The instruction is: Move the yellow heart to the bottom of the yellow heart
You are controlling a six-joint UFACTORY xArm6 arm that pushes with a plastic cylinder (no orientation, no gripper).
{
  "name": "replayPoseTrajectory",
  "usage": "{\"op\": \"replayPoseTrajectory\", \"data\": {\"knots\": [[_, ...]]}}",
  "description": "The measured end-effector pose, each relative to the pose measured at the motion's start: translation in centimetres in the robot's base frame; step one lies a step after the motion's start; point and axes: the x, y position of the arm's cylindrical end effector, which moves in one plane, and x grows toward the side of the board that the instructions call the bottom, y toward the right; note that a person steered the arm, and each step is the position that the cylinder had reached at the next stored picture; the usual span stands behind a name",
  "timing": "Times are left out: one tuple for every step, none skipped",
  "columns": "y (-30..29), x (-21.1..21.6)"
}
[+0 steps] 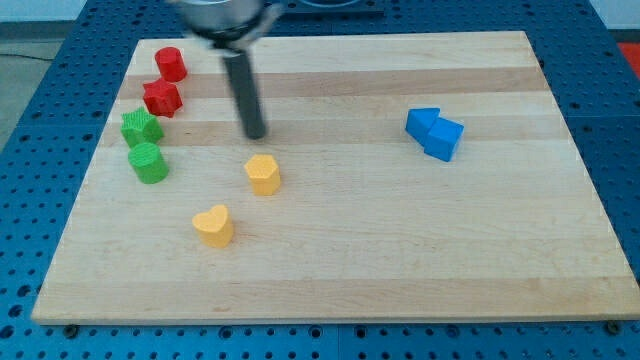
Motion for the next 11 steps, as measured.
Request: {"op": "replayPoseTrajectory", "data": {"knots": [[1.6, 5.2], [-0.6, 10.3], [-5.3, 10.3], [-10.6, 10.7], [-13.0, 11.1], [-7.5, 10.5], [-1.6, 11.2], [-6.3, 17.5], [-10.0, 19.8], [-5.9, 19.3], [-1.5, 16.6]]}}
